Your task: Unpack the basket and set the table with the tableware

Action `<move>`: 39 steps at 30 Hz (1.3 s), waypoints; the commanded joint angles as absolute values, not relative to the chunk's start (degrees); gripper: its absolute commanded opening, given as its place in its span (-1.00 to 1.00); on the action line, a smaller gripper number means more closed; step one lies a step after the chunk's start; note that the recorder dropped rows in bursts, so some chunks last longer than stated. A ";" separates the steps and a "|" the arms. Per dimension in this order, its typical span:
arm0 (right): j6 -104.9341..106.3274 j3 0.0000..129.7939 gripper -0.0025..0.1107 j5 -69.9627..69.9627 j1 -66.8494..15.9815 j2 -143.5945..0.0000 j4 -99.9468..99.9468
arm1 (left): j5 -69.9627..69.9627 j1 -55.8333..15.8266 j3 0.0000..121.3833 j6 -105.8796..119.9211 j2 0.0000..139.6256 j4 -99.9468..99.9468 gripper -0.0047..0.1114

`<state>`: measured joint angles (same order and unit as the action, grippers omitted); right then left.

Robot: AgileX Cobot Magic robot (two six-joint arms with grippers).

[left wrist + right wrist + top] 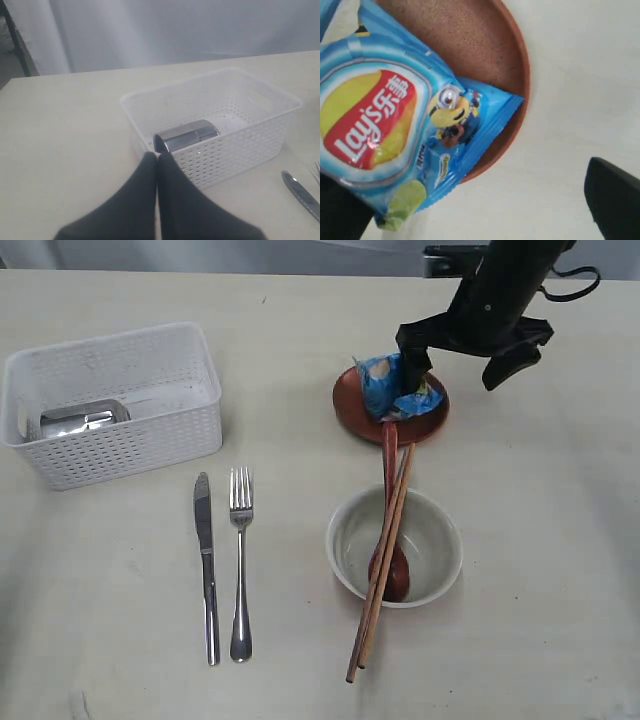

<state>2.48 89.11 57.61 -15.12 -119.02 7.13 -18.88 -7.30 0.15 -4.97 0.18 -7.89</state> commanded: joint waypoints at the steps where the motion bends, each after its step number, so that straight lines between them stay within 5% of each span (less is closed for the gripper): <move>1: 2.16 89.34 0.90 57.47 -14.77 -119.03 5.73 | -18.28 -7.54 0.00 -4.88 0.00 -7.92 -0.92; 33: 18.58 94.60 0.86 61.87 -18.62 -116.91 24.13 | -18.28 -7.54 0.00 -4.88 0.00 -7.92 -0.92; 36: 12.60 94.60 0.51 59.43 -19.63 -116.91 16.79 | -18.28 -7.54 0.00 -4.88 0.00 -7.92 -0.92; 39: 9.53 94.60 -0.32 56.99 -20.24 -116.91 12.95 | -18.28 -7.54 0.00 -4.88 0.00 -7.92 -0.92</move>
